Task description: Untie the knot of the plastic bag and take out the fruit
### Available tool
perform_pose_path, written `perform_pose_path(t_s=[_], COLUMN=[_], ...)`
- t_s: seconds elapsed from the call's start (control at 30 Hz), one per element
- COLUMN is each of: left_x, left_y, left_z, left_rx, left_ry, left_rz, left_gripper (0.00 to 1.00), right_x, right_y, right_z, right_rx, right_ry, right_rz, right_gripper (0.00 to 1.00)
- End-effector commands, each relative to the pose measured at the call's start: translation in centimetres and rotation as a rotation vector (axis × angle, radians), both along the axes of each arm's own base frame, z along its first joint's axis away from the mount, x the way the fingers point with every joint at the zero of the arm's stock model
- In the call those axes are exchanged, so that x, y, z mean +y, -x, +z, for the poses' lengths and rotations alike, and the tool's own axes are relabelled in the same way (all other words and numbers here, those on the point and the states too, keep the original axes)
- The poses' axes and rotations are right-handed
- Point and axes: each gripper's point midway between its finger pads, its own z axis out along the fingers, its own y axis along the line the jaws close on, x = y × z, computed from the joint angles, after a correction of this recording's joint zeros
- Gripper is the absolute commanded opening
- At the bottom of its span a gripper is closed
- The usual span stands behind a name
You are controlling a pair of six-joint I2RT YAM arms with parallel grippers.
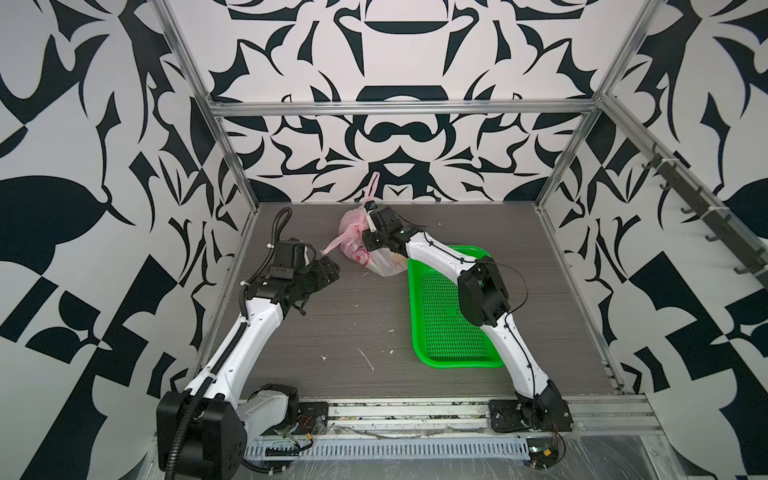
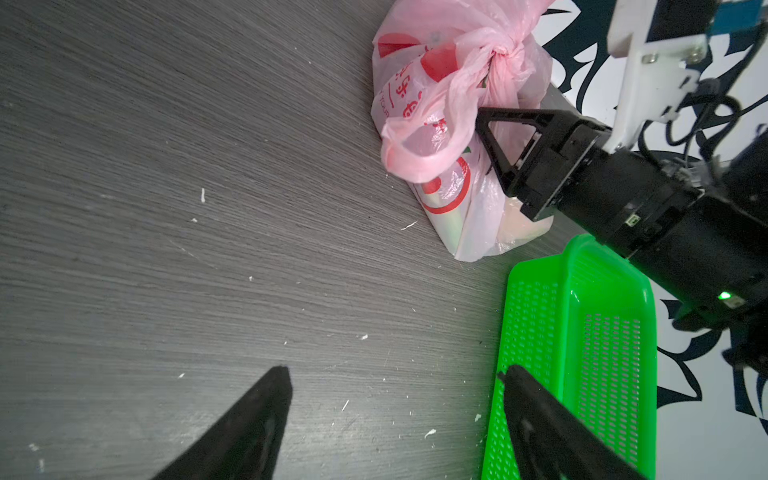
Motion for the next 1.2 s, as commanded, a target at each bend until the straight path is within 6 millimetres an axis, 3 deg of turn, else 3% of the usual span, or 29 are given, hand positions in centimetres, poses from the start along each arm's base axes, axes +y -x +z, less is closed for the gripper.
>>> perform_pose_path(t_s=[0.0,0.1,0.23,0.4,0.6,0.83,1.17], left_x=[0.3,0.8,0.8,-0.2,-1.1,-2.2,-4.1], left_y=[-0.7,-1.8,-3.7,-6.4,-7.8,-6.6,-3.8], left_z=[0.9,1.8,2.8,2.7,1.3,-0.6,-3.9], left_rx=[-0.015,-0.024,-0.023,0.016,0.068,0.145,0.253], left_ry=[0.018,0.035,0.073,0.139,0.176,0.161,-0.009], left_rz=[-0.003,0.006,-0.003,-0.039,-0.063,-0.116,-0.21], left_gripper=[0.84,0.84,0.84,0.84,0.84,0.83,0.78], right_x=[1.1,1.3,1.8,2.1,1.7,0.3,-2.2], right_y=[0.5,1.9,5.1,10.8,16.9,22.0,24.5], right_z=[3.4,3.6,3.5,3.4,3.2,2.1,2.3], right_rx=[-0.024,0.003,0.029,0.043,0.056,0.092,0.076], right_ry=[-0.071,-0.101,-0.095,-0.05,-0.024,0.021,0.034], right_rz=[0.04,0.064,0.116,0.209,0.305,0.372,0.353], right_gripper=[0.19,0.0,0.0,0.0,0.0,0.0,0.0])
